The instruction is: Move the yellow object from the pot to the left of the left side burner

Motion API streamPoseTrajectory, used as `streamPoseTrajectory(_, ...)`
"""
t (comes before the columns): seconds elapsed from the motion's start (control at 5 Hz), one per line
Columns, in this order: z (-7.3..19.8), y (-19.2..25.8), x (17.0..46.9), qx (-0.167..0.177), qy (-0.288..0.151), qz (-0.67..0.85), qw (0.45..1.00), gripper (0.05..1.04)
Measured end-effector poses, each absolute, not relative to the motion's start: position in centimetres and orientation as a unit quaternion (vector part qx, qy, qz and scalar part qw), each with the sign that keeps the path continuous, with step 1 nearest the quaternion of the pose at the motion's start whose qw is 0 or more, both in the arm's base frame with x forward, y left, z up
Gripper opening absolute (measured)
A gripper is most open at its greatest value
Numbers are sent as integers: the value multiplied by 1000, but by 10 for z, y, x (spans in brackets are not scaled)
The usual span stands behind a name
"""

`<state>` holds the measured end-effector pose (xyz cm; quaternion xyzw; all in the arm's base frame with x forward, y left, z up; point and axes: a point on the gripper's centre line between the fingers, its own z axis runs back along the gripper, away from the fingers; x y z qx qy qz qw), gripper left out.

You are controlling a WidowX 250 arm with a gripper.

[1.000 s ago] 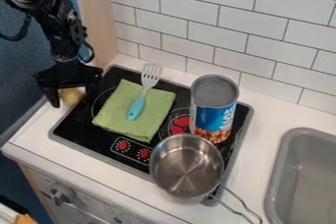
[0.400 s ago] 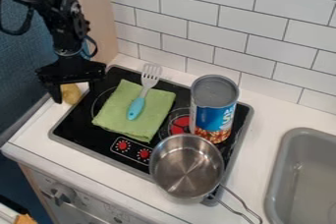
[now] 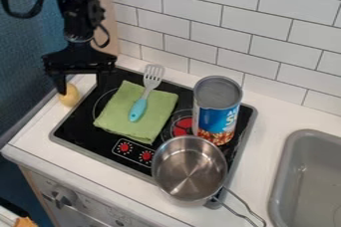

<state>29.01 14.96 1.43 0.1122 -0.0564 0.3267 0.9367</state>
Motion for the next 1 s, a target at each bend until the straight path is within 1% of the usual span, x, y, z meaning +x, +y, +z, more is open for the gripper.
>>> streamPoseTrajectory(0.2, 33, 133, 291, 114, -72, 320, 938, 1000)
streamPoseTrajectory(0.6, 47, 82, 299, 107, -71, 259, 957, 1000)
streamPoseTrajectory(0.8, 52, 55, 298, 94, -57, 217, 970, 1000)
streamPoseTrajectory(1.0, 65, 19, 293, 80, -43, 129, 988, 1000)
